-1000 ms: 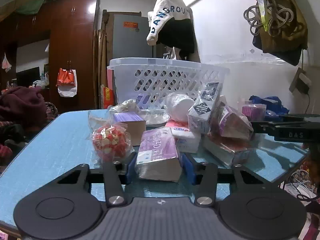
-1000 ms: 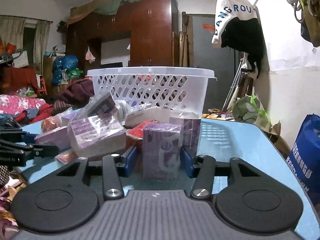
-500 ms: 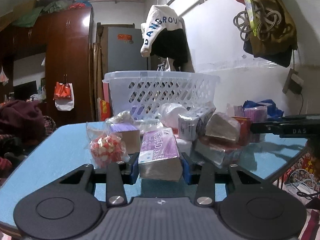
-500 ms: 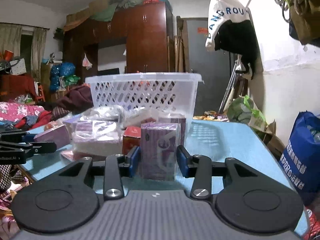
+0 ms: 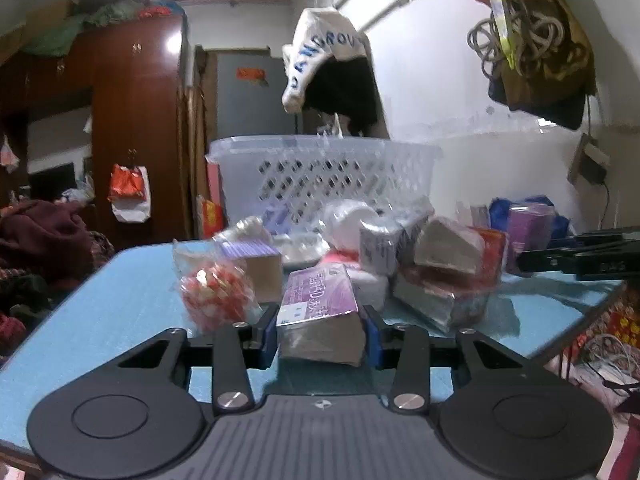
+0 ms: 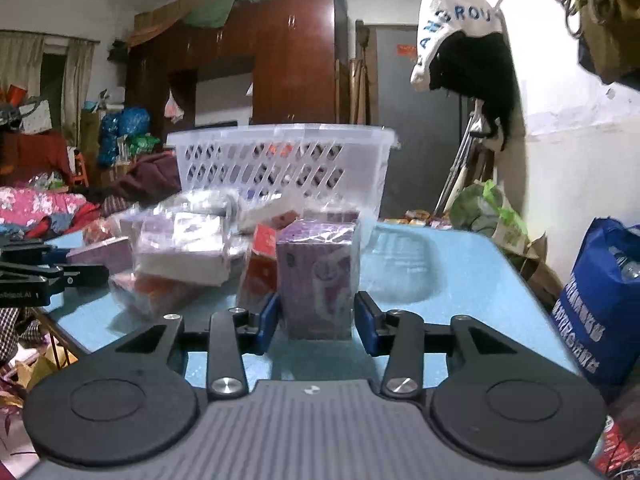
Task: Organize objects
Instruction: 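Grasp a lavender box with right gripper while left grasps a pink box, then lift pink box into basket with left gripper while right carries lavender box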
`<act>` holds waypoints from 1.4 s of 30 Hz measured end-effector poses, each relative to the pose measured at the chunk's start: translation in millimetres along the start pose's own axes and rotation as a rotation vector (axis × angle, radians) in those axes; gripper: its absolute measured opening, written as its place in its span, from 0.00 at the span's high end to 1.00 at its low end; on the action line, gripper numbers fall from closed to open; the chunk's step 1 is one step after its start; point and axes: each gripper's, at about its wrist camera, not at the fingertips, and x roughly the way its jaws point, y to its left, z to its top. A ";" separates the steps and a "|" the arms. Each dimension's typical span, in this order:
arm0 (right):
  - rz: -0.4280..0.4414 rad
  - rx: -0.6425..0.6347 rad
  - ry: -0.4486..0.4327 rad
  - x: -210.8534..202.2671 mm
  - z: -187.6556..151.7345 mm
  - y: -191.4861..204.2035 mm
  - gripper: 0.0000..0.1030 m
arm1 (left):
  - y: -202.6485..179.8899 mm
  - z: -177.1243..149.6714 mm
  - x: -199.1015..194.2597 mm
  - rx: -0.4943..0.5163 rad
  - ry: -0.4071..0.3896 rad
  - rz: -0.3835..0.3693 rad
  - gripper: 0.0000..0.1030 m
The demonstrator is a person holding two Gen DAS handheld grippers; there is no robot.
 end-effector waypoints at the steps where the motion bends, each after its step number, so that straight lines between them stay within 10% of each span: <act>1: -0.004 -0.001 -0.007 -3.4 1.2 -0.9 0.56 | -0.8 0.5 -2.8 0.007 -0.018 0.016 0.56; 28: 0.056 0.062 -0.150 -15.6 43.9 -4.8 0.56 | 17.1 51.3 -14.1 -0.040 -0.182 -0.057 0.56; 36: 0.184 -0.031 -0.191 73.5 143.1 3.7 0.57 | 38.3 171.5 76.2 -0.124 -0.109 -0.112 0.56; 41: 0.093 -0.063 -0.065 136.2 164.0 9.1 0.57 | 47.8 188.9 134.3 -0.155 -0.033 -0.068 0.54; 42: 0.092 -0.058 -0.053 141.6 164.4 8.9 0.57 | 48.4 188.2 140.2 -0.144 -0.033 -0.075 0.41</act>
